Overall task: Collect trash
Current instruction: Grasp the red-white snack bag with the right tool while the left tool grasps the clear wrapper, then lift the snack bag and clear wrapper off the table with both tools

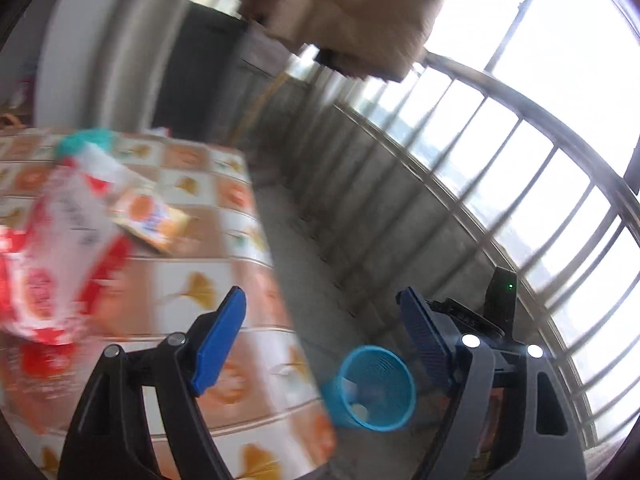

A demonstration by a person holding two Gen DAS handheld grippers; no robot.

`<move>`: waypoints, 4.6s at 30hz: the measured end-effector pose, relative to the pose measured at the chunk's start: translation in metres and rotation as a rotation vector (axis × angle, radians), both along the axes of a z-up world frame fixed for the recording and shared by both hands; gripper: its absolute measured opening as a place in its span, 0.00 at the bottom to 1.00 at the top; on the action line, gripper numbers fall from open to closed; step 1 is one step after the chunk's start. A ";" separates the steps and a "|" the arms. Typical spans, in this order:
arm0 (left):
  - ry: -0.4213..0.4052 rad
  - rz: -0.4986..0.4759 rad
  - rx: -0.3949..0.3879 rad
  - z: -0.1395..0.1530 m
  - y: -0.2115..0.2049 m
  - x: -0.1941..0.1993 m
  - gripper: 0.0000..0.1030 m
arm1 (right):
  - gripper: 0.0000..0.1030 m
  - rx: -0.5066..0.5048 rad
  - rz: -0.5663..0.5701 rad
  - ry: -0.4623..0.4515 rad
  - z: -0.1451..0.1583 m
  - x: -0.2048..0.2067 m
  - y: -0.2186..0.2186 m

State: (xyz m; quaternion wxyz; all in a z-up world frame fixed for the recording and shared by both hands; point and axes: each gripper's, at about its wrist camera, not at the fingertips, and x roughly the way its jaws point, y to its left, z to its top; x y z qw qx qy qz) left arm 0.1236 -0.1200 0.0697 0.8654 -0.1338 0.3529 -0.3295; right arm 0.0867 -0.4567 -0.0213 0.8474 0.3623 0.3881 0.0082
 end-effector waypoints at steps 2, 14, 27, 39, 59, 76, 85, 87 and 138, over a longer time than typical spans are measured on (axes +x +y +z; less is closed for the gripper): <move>-0.030 0.070 -0.004 0.003 0.039 -0.005 0.75 | 0.78 0.042 0.084 -0.006 0.005 0.021 0.025; 0.013 0.410 0.094 -0.036 0.161 -0.013 0.75 | 0.78 0.205 0.316 0.018 0.011 0.084 0.133; 0.107 0.458 0.062 -0.066 0.170 0.019 0.66 | 0.76 0.352 0.468 0.057 -0.009 0.114 0.217; 0.126 0.474 -0.008 -0.074 0.193 0.014 0.66 | 0.11 0.315 0.511 0.130 -0.035 0.146 0.272; 0.075 0.419 -0.013 -0.064 0.211 -0.009 0.66 | 0.00 0.305 0.403 -0.058 0.020 0.119 0.197; 0.138 0.389 0.511 -0.119 0.172 -0.009 0.43 | 0.00 0.347 0.354 -0.071 0.016 0.103 0.180; 0.074 0.392 0.607 -0.121 0.159 -0.013 0.02 | 0.00 0.369 0.340 -0.083 0.011 0.100 0.170; 0.056 0.392 0.619 -0.119 0.157 -0.013 0.00 | 0.00 0.374 0.340 -0.087 0.011 0.100 0.168; -0.319 0.316 0.320 0.022 0.114 -0.056 0.00 | 0.00 0.381 0.245 -0.354 0.065 0.036 0.082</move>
